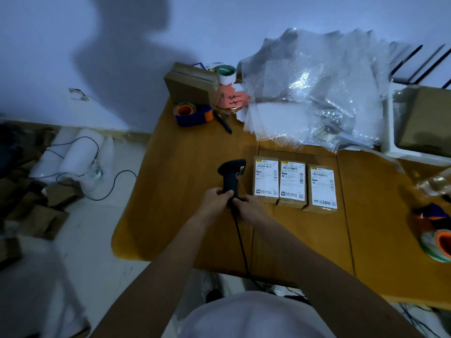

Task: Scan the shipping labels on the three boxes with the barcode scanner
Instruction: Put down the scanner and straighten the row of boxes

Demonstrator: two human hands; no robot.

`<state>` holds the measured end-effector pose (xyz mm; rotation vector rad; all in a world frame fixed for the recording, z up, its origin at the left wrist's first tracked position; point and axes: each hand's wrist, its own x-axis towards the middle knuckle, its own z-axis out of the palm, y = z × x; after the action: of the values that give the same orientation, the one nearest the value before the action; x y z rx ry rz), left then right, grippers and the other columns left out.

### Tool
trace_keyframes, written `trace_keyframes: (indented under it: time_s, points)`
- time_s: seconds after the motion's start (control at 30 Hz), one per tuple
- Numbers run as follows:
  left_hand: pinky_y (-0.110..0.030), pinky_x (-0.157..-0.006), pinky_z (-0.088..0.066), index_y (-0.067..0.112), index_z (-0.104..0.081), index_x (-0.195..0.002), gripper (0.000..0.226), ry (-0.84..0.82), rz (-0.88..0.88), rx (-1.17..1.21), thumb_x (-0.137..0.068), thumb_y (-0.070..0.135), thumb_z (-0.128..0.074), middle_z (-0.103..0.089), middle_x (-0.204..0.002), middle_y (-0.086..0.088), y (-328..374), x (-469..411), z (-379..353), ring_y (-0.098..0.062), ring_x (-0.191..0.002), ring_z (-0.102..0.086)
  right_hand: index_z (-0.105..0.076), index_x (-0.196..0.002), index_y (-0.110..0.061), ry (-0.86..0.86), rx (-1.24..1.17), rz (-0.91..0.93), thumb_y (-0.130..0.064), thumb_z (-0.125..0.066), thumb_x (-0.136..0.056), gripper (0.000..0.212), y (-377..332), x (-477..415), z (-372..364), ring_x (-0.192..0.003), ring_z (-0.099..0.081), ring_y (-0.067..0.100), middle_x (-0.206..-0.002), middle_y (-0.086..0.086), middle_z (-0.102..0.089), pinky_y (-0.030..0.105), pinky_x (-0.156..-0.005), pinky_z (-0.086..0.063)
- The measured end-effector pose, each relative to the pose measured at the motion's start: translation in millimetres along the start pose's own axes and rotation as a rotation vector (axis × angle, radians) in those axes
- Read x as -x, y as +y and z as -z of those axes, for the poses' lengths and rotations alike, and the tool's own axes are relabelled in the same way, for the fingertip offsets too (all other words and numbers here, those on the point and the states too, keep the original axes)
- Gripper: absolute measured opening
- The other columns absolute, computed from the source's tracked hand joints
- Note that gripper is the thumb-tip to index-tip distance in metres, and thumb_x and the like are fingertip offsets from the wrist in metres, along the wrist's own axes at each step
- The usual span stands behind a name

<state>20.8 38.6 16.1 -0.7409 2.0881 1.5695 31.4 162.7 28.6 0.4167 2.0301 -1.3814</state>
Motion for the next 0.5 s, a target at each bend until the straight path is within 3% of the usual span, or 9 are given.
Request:
trace_keyframes:
  time_s: [0.1,0.3,0.5]
  points:
    - [-0.043,-0.096,-0.056,0.006,-0.063,-0.127,0.035,-0.044,0.014,-0.03,-0.1,0.028,-0.064,-0.069,-0.116,-0.009,-4,-11,2,-0.027,-0.106,-0.068,-0.061,-0.125,-0.006,-0.026,0.047,-0.021,-0.027,-0.051,-0.106,0.03,1,-10,1,-0.08,-0.066,0.026,-0.095,0.017,-0.07,0.045,-0.081,-0.059]
    - [-0.042,-0.101,-0.053,0.007,-0.054,-0.141,0.047,-0.042,0.06,-0.006,-0.101,0.028,-0.063,-0.062,-0.131,-0.01,-7,-33,6,-0.029,-0.118,-0.063,-0.058,-0.121,-0.011,-0.03,0.118,-0.026,-0.024,-0.05,-0.106,0.022,-3,-27,-2,-0.095,-0.072,0.033,-0.104,0.016,-0.071,0.048,-0.087,-0.059]
    - [-0.044,-0.107,-0.049,0.008,-0.049,-0.147,0.051,-0.035,0.093,0.015,-0.102,0.028,-0.061,-0.057,-0.144,-0.013,-7,-53,8,-0.031,-0.128,-0.057,-0.058,-0.124,-0.008,-0.067,0.132,-0.047,-0.024,-0.054,-0.101,0.028,-12,-41,-9,-0.082,-0.066,0.025,-0.091,0.01,-0.066,0.044,-0.081,-0.059]
